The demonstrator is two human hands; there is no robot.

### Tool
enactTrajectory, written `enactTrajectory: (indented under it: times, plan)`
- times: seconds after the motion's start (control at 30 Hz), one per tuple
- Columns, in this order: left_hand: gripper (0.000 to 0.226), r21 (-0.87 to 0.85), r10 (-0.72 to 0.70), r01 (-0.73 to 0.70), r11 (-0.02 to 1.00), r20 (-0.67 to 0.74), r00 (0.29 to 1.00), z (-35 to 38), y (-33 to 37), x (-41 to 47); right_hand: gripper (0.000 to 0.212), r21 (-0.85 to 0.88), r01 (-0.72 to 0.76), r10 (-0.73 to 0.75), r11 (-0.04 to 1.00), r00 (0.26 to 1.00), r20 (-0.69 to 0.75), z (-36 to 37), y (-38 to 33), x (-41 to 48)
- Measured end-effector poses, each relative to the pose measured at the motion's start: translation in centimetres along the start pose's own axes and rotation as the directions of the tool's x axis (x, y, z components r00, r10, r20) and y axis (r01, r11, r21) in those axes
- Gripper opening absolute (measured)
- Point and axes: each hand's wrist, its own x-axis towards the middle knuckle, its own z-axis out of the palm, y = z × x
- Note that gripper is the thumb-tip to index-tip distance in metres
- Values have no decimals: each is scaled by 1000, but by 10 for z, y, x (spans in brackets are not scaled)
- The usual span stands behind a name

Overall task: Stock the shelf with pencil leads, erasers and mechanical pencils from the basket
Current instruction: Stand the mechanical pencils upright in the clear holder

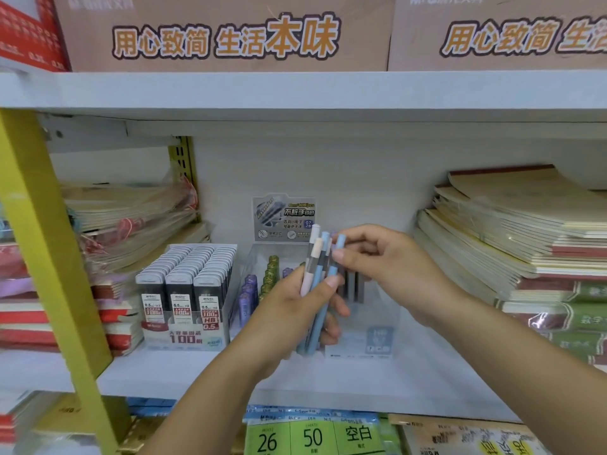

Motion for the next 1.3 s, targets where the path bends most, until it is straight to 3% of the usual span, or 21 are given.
enactTrajectory:
  times: [0.1, 0.2, 0.37, 0.47, 0.6, 0.9, 1.03, 1.13, 1.3]
  plan:
    - [22, 33, -33, 36, 999, -91, 995, -1, -1, 1, 6, 123, 41, -14, 992, 977, -215, -21, -11, 9]
    - [22, 216, 24, 34, 976, -259, 966, -6, -8, 5, 12, -42, 129, -135, 991, 912, -388, -53, -20, 22]
    - [16, 229, 46, 42, 972, -366, 929, 0, -16, 12, 13, -538, 64, -218, 841, 949, -228, -55, 8, 36]
    - [17, 247, 31, 67, 967, -372, 928, -1, -20, 14, 13, -658, 91, -263, 747, 950, -168, -50, 26, 40]
    - [14, 207, -13, 97, 974, -374, 927, -4, -21, 16, 10, -712, 102, -233, 694, 969, -88, -51, 42, 43]
    - [15, 209, -8, 95, 973, -382, 924, -4, -22, 17, 22, -704, 142, -240, 696, 970, -42, -52, 43, 46]
    - [12, 173, -34, 106, 979, -377, 926, -4, -22, 15, 23, -701, 124, -243, 702, 967, -73, -53, 47, 47]
    - [11, 189, -29, 103, 977, -361, 932, -5, -21, 15, 15, -789, 91, -285, 607, 952, -110, -51, 53, 52]
    - [17, 92, -74, 105, 990, -289, 954, -6, -13, 7, 23, -783, -36, -153, 621, 974, -166, -46, 52, 54]
